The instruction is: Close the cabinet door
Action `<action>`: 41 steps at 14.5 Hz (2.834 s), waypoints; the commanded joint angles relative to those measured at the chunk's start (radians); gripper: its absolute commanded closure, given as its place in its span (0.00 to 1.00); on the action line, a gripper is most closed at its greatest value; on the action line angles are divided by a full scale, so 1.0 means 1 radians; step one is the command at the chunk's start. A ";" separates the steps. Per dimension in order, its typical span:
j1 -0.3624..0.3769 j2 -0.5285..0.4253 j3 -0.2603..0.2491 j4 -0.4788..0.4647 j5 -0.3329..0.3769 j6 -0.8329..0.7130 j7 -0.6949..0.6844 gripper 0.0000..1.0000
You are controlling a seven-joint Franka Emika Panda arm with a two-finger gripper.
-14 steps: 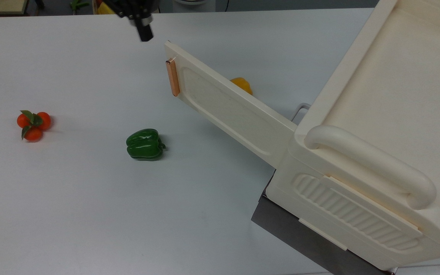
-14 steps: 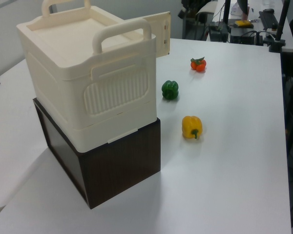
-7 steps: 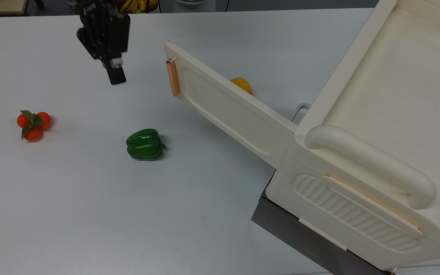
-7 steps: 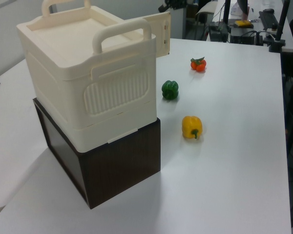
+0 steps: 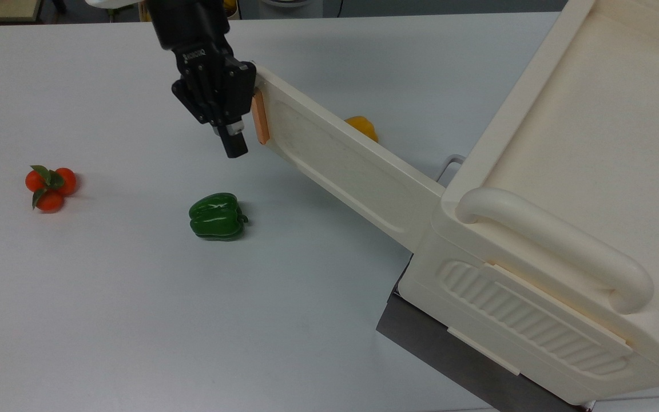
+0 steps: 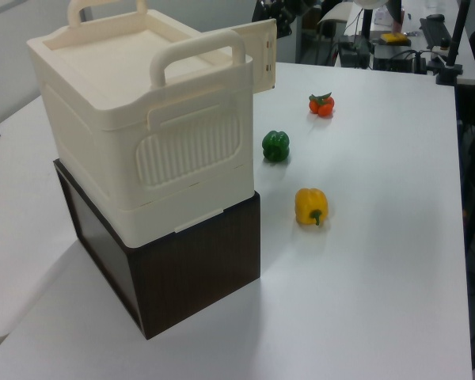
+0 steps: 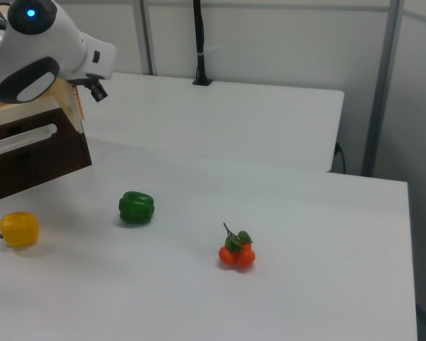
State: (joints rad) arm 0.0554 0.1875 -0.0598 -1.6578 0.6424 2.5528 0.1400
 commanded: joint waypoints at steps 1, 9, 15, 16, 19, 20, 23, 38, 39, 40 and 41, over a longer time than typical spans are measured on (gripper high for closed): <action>0.004 -0.022 0.018 -0.042 0.008 -0.049 -0.002 1.00; 0.023 -0.045 0.074 -0.037 -0.033 -0.282 0.000 1.00; 0.027 -0.045 0.173 -0.033 -0.064 -0.312 0.007 1.00; 0.027 -0.045 0.195 -0.031 -0.072 -0.309 0.009 1.00; 0.027 -0.040 0.254 -0.030 -0.073 -0.298 0.010 1.00; 0.027 -0.036 0.277 -0.019 -0.073 -0.283 0.010 1.00; 0.049 -0.031 0.311 -0.016 -0.073 -0.244 0.012 1.00; 0.028 -0.111 0.321 -0.099 -0.110 -0.251 0.015 1.00; 0.027 -0.120 0.295 -0.097 -0.162 -0.322 0.018 0.94; 0.029 -0.125 0.270 -0.085 -0.214 -0.394 0.023 0.79; 0.029 -0.137 0.255 -0.071 -0.249 -0.458 0.023 0.50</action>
State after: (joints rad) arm 0.0887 0.1290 0.2497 -1.6978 0.4862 2.2552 0.1428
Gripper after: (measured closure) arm 0.938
